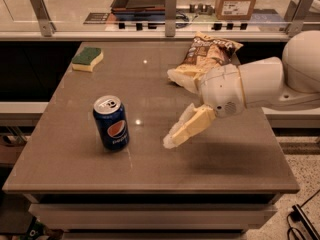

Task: Move pepsi can near sponge

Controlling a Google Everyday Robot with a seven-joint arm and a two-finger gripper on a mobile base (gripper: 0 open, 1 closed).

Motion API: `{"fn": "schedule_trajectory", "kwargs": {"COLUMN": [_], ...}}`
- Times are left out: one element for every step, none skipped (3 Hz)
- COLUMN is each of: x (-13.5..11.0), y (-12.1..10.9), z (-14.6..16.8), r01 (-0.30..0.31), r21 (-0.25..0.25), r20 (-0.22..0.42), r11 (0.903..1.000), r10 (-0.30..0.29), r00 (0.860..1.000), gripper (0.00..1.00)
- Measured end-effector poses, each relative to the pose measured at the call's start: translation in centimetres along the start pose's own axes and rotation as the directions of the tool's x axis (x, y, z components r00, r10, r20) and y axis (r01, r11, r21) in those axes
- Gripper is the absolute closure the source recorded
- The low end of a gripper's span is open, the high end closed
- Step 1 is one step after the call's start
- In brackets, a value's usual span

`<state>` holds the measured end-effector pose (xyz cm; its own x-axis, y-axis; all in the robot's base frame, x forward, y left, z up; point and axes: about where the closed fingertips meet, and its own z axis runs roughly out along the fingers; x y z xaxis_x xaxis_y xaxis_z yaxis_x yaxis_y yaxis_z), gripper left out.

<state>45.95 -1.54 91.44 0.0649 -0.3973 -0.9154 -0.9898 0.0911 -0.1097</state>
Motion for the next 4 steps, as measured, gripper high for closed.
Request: {"fn": "schedule_trajectory", "kwargs": {"x": [-0.4, -1.0, -1.4, -1.6], "y": [0.0, 0.5, 0.9, 1.1], "z": [1.9, 3.8, 5.5, 7.3], "r01": [0.008, 0.012, 0.009, -0.008], "r21": [0.005, 0.020, 0.031, 0.049], "r20": [0.068, 0.119, 0.153, 0.165], "r11": [1.0000, 0.9997, 0.9995, 0.9987], "r10": [-0.008, -0.014, -0.014, 0.000], "r00": [0.998, 0.993, 0.988, 0.986], "gripper": [0.00, 0.00, 0.00, 0.00]}}
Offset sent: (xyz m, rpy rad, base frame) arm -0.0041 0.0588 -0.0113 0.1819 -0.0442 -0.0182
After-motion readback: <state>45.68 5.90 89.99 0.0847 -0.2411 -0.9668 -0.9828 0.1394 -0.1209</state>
